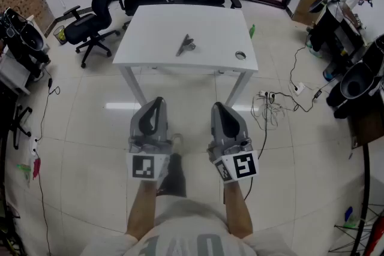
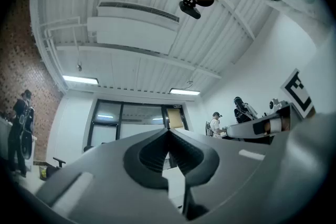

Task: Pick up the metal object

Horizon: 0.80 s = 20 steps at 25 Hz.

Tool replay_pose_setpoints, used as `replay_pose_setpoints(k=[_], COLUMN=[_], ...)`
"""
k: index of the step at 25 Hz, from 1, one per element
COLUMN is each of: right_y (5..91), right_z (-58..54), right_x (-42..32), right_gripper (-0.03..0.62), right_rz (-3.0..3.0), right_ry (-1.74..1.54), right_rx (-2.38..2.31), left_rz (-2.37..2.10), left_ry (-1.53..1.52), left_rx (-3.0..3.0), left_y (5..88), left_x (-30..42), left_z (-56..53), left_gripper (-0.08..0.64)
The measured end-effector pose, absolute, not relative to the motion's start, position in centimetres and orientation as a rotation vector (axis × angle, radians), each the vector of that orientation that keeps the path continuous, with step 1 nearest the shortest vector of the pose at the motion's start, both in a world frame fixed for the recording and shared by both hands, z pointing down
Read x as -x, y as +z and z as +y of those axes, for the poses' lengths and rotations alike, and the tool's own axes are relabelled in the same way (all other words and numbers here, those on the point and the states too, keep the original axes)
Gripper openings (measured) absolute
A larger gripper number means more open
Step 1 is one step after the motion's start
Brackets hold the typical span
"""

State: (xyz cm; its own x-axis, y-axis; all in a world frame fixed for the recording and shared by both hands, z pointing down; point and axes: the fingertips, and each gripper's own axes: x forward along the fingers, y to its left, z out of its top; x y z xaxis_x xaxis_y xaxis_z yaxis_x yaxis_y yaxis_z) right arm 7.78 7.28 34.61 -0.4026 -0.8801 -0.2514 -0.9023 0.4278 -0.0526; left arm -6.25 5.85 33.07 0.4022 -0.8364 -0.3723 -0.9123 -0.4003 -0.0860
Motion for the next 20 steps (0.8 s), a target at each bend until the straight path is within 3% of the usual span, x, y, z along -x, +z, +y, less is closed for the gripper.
replay_pose_setpoints(k=[11, 20], right_y=[31.5, 34.0], right_z=[-16.5, -26.4], right_x=[-6.5, -6.5], right_gripper=[0.011, 0.011], right_rz=[2.414, 2.467], right_ry=[0.244, 0.153], right_rx=[1.642, 1.636], left_rz=[1.393, 1.406], left_ry=[0.416, 0.347], left_rx=[2.412, 2.474], left_y=[29.4, 31.9], left_x=[5.6, 4.5], left_z=[-19.3, -28.5], left_gripper=[0.002, 0.002])
